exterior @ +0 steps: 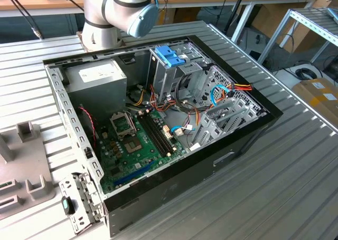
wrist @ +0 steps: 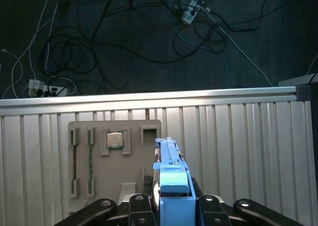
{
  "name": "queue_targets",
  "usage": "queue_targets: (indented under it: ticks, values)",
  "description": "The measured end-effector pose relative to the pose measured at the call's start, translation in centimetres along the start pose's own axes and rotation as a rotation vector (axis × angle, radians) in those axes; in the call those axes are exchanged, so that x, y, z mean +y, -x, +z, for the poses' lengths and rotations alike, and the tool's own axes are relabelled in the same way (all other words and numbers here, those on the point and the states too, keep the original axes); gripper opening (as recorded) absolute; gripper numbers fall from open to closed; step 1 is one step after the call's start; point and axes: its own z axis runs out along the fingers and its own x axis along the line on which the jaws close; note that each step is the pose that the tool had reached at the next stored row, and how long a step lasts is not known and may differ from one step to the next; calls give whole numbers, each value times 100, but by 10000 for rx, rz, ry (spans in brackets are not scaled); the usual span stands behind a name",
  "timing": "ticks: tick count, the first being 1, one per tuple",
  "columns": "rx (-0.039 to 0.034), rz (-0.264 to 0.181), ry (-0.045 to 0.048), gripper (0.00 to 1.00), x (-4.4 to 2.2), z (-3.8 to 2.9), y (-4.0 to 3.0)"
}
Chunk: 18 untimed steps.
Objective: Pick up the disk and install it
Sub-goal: 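Pick up the disk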
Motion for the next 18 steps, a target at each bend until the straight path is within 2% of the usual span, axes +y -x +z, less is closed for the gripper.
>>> queue_targets:
  ticks: [18]
  values:
    - [-34,-1,2,37,7,-142,11]
